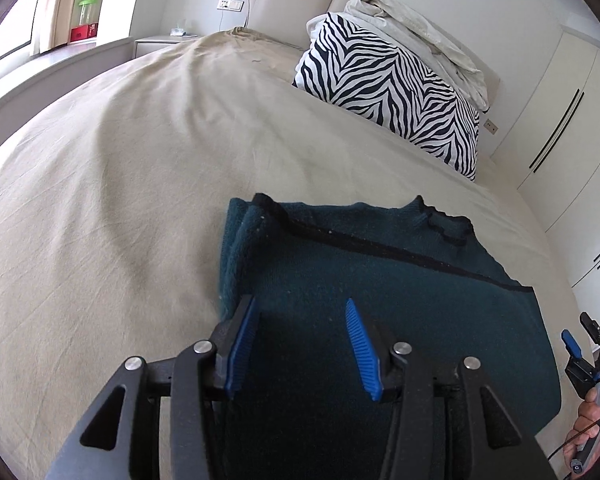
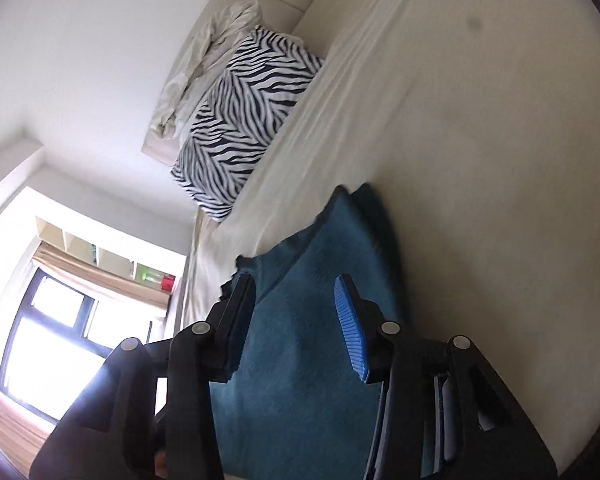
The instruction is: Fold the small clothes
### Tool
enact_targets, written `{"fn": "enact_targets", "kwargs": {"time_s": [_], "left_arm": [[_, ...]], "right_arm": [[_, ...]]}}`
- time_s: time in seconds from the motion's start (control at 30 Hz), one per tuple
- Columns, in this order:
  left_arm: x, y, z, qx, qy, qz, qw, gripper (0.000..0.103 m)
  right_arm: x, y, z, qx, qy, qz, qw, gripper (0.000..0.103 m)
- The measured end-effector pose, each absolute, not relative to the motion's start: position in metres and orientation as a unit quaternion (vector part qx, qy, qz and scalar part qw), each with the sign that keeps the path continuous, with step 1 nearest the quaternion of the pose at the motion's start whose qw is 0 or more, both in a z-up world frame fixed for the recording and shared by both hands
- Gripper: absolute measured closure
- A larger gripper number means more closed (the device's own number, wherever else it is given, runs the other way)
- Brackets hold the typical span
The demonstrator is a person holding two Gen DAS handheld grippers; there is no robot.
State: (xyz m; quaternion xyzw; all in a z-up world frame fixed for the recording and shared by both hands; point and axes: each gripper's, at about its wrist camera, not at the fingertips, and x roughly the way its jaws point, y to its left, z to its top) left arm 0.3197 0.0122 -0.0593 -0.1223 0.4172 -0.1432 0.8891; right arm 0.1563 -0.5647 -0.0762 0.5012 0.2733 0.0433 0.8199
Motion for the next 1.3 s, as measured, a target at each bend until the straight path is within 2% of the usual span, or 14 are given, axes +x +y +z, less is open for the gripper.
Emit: {"fn": "enact_targets", "kwargs": {"time_s": [0.13, 0.27, 0.37, 0.43, 0.5, 0.63, 0.77, 0.83, 0.87, 0.9, 1.03, 1.17, 1.3], "left_arm": [[0.284, -0.017, -0.051, -0.073, 0.402, -0.164, 0.898, 0.039], [0.273, -0.016, -0.074, -0.055, 0.421, -0.155, 0.892, 0.039], [0.266, 0.001, -0.077, -0.072, 0.407, -0.162, 0.896, 0.04], [0.265, 0.012, -0.078, -0.093, 0.404, -0.171, 0.894, 0.04], [0.267, 0.022, -0.079, -0.115, 0.404, -0.178, 0.89, 0.046], [0.265, 0.039, -0.078, -0.149, 0.404, -0.18, 0.885, 0.05], [0.252, 0.05, -0.07, -0.146, 0.401, -0.17, 0.888, 0.049], [0.245, 0.055, -0.062, -0.138, 0.393, -0.161, 0.895, 0.044], [0.241, 0.058, -0.059, -0.13, 0.389, -0.152, 0.899, 0.036], [0.239, 0.06, -0.057, -0.125, 0.385, -0.148, 0.902, 0.034], [0.238, 0.074, -0.062, -0.134, 0.393, -0.141, 0.899, 0.034], [0.233, 0.087, -0.076, -0.145, 0.41, -0.143, 0.889, 0.034], [0.227, 0.093, -0.077, -0.152, 0.401, -0.15, 0.891, 0.034]], "right_arm": [[0.169, -0.465, -0.062, 0.448, 0.32, 0.157, 0.82, 0.06], [0.174, -0.416, -0.094, 0.43, 0.384, 0.179, 0.797, 0.06], [0.16, -0.439, -0.118, 0.465, 0.375, 0.153, 0.787, 0.071], [0.142, -0.467, -0.123, 0.488, 0.35, 0.129, 0.789, 0.071], [0.122, -0.498, -0.126, 0.511, 0.323, 0.099, 0.79, 0.071], [0.078, -0.548, -0.132, 0.538, 0.293, 0.025, 0.79, 0.07], [0.033, -0.561, -0.114, 0.514, 0.284, -0.035, 0.808, 0.061], [0.021, -0.556, -0.104, 0.503, 0.285, -0.02, 0.816, 0.061], [0.02, -0.547, -0.097, 0.498, 0.288, -0.002, 0.818, 0.061], [0.014, -0.537, -0.088, 0.487, 0.291, 0.015, 0.824, 0.061], [0.039, -0.48, -0.072, 0.432, 0.33, 0.077, 0.836, 0.058], [0.052, -0.47, -0.094, 0.43, 0.379, 0.044, 0.818, 0.058], [0.024, -0.484, -0.084, 0.415, 0.352, 0.01, 0.839, 0.058]]}}
